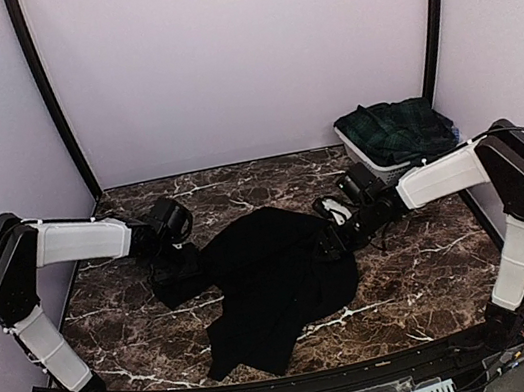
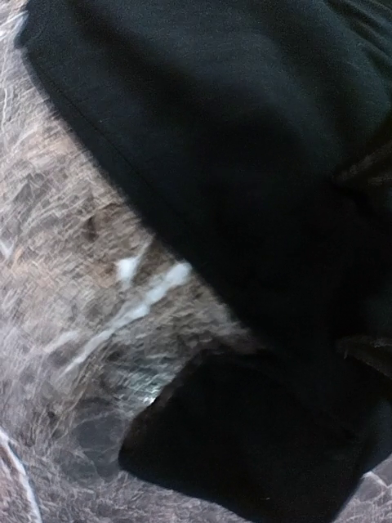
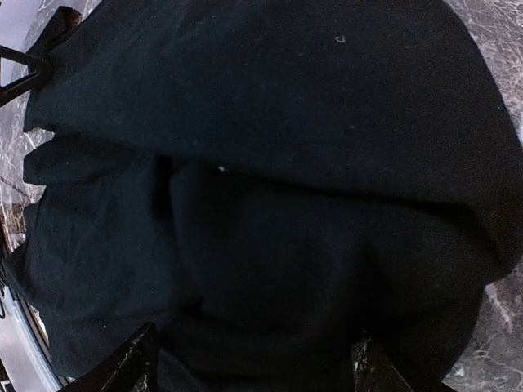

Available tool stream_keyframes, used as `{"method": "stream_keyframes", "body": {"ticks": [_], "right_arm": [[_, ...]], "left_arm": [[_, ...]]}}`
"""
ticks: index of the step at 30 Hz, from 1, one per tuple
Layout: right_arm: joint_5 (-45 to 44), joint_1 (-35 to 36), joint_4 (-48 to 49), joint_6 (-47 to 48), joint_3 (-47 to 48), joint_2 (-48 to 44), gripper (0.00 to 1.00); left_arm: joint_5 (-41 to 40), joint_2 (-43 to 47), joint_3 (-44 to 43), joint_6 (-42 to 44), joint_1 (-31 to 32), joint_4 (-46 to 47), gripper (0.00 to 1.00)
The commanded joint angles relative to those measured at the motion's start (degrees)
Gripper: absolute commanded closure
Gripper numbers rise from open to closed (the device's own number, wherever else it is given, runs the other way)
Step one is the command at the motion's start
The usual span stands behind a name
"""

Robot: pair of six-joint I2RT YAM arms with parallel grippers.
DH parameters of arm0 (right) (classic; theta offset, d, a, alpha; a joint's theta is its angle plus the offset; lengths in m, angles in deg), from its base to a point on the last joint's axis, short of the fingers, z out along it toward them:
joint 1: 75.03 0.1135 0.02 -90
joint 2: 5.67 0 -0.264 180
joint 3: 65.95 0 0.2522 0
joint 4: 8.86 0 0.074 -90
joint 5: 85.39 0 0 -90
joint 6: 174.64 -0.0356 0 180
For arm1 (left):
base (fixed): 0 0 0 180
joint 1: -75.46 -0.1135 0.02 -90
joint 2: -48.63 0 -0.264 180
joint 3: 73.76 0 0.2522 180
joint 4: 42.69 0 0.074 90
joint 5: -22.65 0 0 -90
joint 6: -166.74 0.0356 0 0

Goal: Fold and stack the mixed laundry pile
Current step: Adjust the crumpled T-shirt at the center of the board.

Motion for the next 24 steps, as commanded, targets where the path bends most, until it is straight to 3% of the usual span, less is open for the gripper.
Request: {"method": "stream_keyframes", "body": {"ticks": [1, 6, 11, 13, 14, 15, 16, 18, 21, 24], "right_arm": [[2.20, 3.74, 2.78, -0.76, -0.79, -0.23, 0.24], [6.08, 12.51, 7.77, -7.00, -3.36, -1.20, 0.29], [9.58, 23.90, 9.98, -9.96, 2.03, 1.13, 0.31], [9.62, 24.76, 9.50, -10.34, 3.66, -0.27, 0.29], [8.65, 24.31, 9.14, -10.02, 3.92, -1.61, 0.28], [7.43, 22.97, 7.99, -9.40, 4.10, -3.22, 0.28], [6.40, 21.63, 7.14, -8.63, 4.26, -4.83, 0.27], [5.17, 18.56, 6.11, -7.17, 4.62, -7.35, 0.22], [3.41, 13.70, 4.58, -4.87, 7.56, -7.10, 0.19], [-0.22, 10.98, 0.07, -1.06, 16.99, -1.37, 0.18]], "left_arm": [[1.10, -4.80, -5.61, 0.86, -4.78, 4.06, 0.64], [4.57, -20.14, -25.83, 5.11, -8.96, 2.00, 0.89], [11.82, -32.16, -49.22, 9.34, -11.45, -4.11, 0.95], [11.88, -32.40, -53.90, 11.53, -11.60, -7.51, 0.84], [10.79, -30.58, -54.33, 12.32, -11.61, -8.49, 0.66], [9.97, -29.22, -53.27, 12.56, -11.62, -9.55, 0.56], [7.99, -25.30, -51.69, 12.44, -11.62, -9.44, 0.37], [4.97, -18.27, -44.57, 11.49, -11.62, -7.06, 0.24], [3.03, -7.82, -30.62, 8.10, -11.57, -4.54, 0.19], [1.00, -1.84, -21.14, 4.90, -11.53, -2.69, 0.17]]}}
